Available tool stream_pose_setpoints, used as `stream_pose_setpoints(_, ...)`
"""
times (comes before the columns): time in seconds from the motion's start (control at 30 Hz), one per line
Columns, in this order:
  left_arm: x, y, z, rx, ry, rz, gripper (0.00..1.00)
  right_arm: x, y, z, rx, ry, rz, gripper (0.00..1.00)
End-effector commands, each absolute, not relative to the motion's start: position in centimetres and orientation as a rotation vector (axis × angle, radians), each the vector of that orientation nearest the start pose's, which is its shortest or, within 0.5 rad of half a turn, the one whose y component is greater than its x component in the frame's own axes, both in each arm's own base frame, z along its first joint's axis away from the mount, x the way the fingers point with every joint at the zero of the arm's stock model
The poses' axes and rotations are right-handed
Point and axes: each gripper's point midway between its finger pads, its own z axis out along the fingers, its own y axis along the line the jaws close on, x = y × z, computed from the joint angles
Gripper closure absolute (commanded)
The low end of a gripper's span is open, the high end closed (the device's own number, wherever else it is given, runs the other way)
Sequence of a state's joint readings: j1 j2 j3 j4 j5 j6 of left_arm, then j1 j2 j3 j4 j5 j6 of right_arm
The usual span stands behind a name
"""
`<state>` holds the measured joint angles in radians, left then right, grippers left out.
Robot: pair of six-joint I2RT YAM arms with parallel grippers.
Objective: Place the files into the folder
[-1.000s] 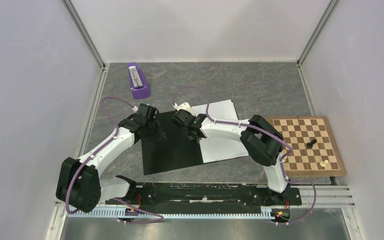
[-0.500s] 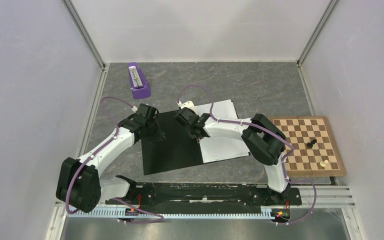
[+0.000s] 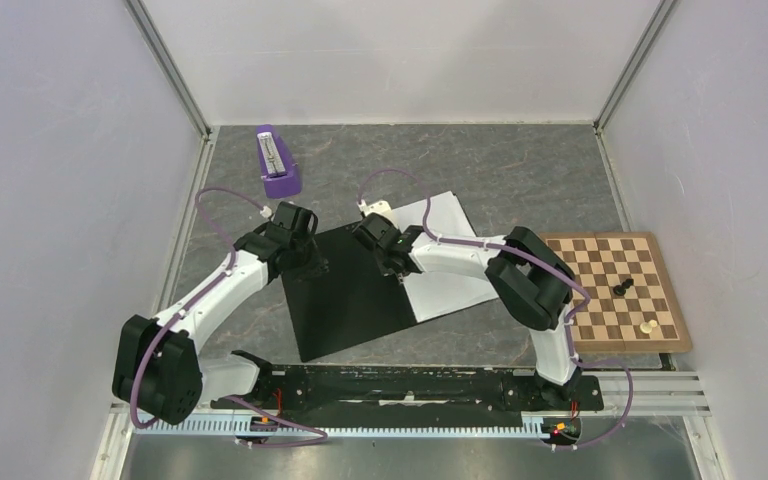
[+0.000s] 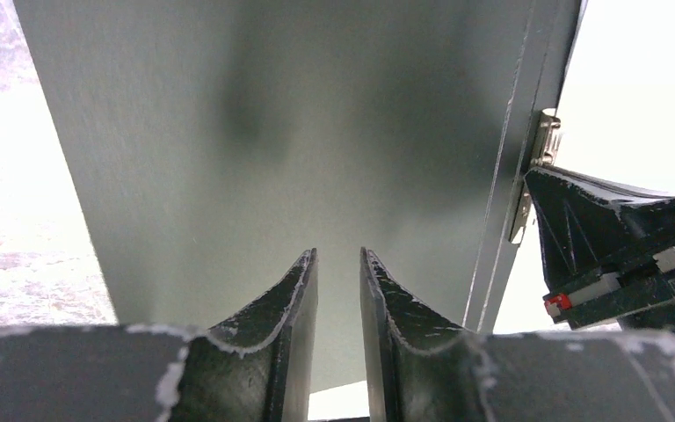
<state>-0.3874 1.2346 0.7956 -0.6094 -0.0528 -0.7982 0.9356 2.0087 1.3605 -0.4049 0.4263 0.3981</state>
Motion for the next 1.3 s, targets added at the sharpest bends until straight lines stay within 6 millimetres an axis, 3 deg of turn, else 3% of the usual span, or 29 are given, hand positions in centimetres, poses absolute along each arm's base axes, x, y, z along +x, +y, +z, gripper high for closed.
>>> stream_pose_setpoints(0.0, 27.1, -12.2, 10.2, -0.547, 2.533, -0.326, 0.67, 31.8, 30.3, 3.7, -0.494, 2.446, 0.011, 1.0)
stream_pose_setpoints(0.3, 27.6, -11.1, 11.1, -0.534, 2.51, -0.312, 0.48, 33.4, 28.7, 9.0, -0.433, 2.37, 0.148, 1.0)
stream_pose_setpoints(0.47, 27.0, -10.4, 10.8, -0.551, 2.503, -0.324, 0.38, 34.3, 28.2, 10.4, -0.41, 2.353, 0.185, 1.0)
stream_pose_setpoints(0.6, 26.4, -8.7, 9.7, -0.596, 2.514, -0.279, 0.25, 34.8, 27.8, 11.2, -0.39, 2.344, 0.208, 1.0)
stream_pose_setpoints(0.8, 26.5, -8.5, 8.9, -0.6, 2.48, -0.359, 0.22, 35.2, 27.5, 12.3, -0.367, 2.335, 0.255, 1.0)
stream_pose_setpoints(1.07, 25.9, -10.8, 7.8, -0.594, 2.471, -0.557, 0.2, 35.6, 27.2, 13.7, -0.341, 2.331, 0.36, 1.0)
stream_pose_setpoints(1.27, 26.1, -11.4, 8.9, -0.573, 2.409, -0.632, 0.19, 35.9, 26.7, 14.6, -0.324, 2.32, 0.389, 1.0)
